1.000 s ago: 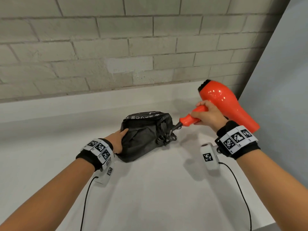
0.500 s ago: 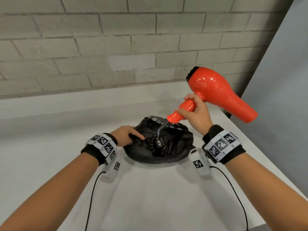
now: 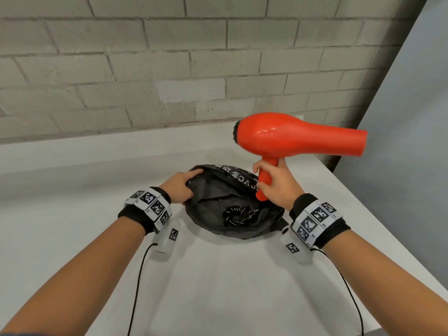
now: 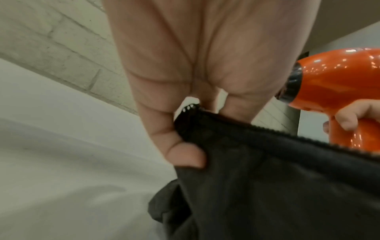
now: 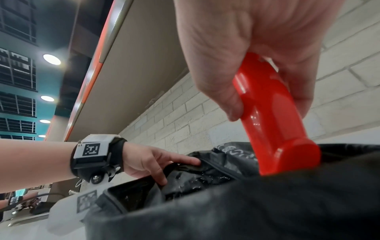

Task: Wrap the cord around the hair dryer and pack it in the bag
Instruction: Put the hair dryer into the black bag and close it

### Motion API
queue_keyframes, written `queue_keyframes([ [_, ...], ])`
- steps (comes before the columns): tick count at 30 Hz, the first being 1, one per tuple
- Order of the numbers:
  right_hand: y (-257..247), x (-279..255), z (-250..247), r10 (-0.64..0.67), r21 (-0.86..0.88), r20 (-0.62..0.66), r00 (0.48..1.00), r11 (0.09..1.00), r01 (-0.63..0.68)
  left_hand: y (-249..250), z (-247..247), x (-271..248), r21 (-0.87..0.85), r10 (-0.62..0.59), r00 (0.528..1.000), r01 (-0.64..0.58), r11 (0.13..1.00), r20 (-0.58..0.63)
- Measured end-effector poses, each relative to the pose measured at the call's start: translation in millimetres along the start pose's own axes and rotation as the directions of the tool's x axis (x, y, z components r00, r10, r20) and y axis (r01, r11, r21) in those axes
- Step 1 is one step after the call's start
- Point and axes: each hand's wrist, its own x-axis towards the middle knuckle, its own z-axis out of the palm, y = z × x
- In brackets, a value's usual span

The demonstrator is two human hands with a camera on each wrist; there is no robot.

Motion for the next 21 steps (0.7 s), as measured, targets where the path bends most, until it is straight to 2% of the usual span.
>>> queue_keyframes([
  [3,2.0,-3.7,2.8,-0.069,-0.071,0.152,0.986,0.994,0.08,6.3,-4.0,4.8,-0.093,-0.071,0.994,0.063,0.994,-0.084],
  [5,2.0,-4.9,4.2,-0.097,-0.107,0.24,0.966,0.986,0.126,13.7,-7.1,6.1,-0.107,-0.058,0.994,0.048,0.993,-0.092],
  [8,3.3,-5.7,8.7,-0.124,-0.151,0.342,0.931,0.971,0.185,26.9,-12.6,2.2,-0.05,-0.02,0.998,0.017,0.999,-0.063],
  [11,6.4,-7.3,14.7,-0.122,-0.223,0.436,0.892,0.945,0.238,34.2,-19.2,-0.3,0.026,-0.033,0.997,0.035,0.999,-0.064],
  [14,8.0,-8.1,18.6,-0.088,-0.281,0.494,0.865,0.925,0.255,38.4,-21.0,-2.5,0.02,-0.03,0.997,0.031,0.999,-0.065],
  [21,3.0,-7.1,20.1,-0.02,-0.336,0.54,0.841,0.912,0.237,53.8,-20.9,-10.2,-0.149,0.025,0.995,-0.039,0.988,-0.099],
])
